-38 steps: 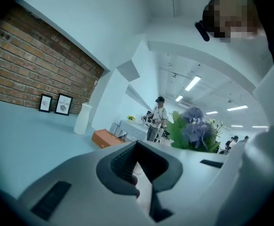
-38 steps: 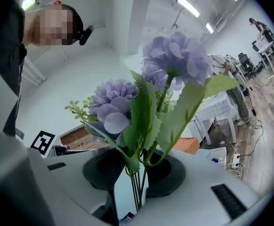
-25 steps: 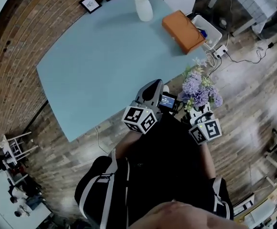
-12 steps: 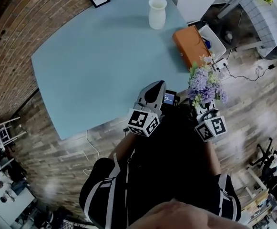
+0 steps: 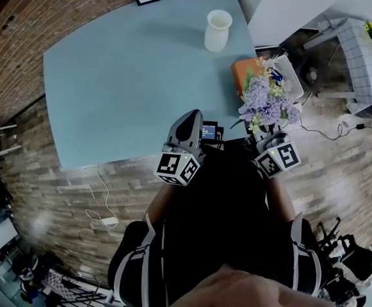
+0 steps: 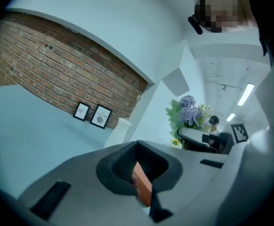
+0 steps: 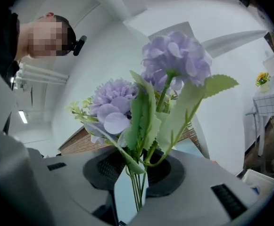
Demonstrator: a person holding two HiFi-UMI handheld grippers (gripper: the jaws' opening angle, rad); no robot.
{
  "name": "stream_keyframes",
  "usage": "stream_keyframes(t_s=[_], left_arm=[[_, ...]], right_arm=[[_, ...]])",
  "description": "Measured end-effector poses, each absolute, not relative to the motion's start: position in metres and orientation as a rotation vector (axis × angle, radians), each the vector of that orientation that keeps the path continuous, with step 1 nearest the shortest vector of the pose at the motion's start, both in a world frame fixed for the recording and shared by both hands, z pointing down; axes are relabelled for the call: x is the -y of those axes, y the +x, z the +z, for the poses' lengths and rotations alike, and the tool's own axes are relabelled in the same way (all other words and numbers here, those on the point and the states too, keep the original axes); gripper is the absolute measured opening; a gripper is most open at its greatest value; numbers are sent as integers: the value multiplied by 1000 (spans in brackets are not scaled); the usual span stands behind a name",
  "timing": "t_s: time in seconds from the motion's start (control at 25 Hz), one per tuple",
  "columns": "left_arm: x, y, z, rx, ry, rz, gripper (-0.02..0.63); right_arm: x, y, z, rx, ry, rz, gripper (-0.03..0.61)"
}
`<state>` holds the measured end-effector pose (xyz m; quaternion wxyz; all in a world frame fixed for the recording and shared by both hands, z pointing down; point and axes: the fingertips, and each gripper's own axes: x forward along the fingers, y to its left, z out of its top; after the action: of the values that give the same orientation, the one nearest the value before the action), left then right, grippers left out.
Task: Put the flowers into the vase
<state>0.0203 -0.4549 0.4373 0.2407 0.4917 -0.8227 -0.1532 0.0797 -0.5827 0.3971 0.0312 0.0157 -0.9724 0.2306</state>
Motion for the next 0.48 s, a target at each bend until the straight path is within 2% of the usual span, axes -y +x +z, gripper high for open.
stream_keyframes(t_s=[0.32,0.48], left_arm=[[497,21,435,2416,1082,-430,29],[482,17,431,2490,979,-424,29]], right_arm=[[651,55,399,3001,-232,738,124],[664,33,393,3034,-295,761,124]])
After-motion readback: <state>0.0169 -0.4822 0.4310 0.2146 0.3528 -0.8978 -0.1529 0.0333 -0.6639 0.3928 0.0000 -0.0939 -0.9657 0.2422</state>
